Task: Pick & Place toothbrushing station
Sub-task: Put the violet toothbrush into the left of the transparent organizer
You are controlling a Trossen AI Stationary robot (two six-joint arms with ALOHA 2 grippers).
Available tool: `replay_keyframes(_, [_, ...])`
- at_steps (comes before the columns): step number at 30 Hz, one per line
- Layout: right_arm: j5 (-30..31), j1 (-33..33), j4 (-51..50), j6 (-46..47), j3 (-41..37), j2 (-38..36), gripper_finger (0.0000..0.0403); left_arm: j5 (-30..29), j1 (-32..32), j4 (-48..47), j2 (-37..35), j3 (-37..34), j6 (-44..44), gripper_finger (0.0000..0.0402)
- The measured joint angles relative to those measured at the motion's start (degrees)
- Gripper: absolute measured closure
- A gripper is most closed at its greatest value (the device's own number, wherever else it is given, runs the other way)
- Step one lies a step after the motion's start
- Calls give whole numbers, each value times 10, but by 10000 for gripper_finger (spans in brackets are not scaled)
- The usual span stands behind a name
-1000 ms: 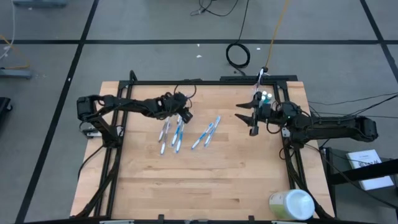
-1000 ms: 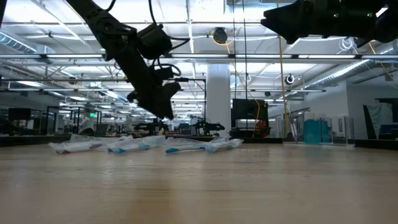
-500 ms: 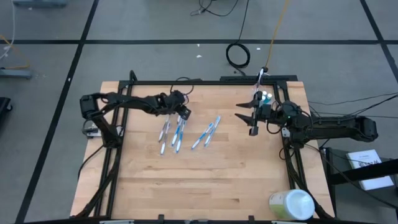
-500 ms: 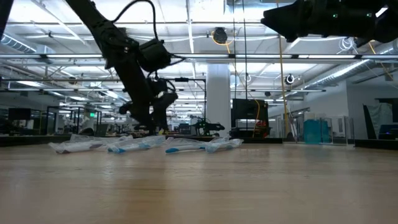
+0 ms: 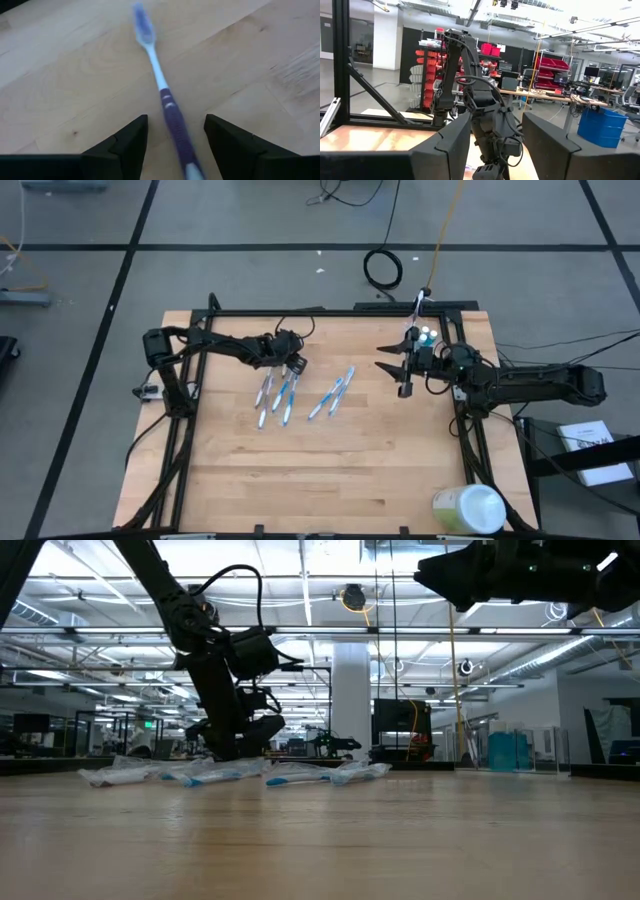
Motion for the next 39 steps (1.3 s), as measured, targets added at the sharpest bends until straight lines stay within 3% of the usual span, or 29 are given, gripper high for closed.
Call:
replay_keyframes(5, [1, 0, -1, 1, 0, 3, 232, 6, 0, -11, 1, 0, -2, 229])
replay_keyframes(13, [60, 0, 5, 12, 0, 5, 232, 5, 0, 9, 3, -2, 10, 329])
replay_keyframes(18, [60, 0, 10, 23, 0, 17, 232, -6, 0, 31, 3, -2, 38, 384])
replay_keyframes(23, [65, 0, 12, 24, 0, 34, 232, -12, 0, 60, -4, -3, 66, 378])
replay_keyframes(29, [118, 0, 13, 24, 1, 38, 232, -10, -11, 83, -56, -6, 108, 381])
replay_keyframes(35, [152, 0, -58, 60, 37, 20, 232, 0, -27, 226, -113, -4, 223, 383])
replay_keyframes(39, [155, 0, -119, 87, 46, 13, 232, 70, -31, 347, -118, -3, 315, 381])
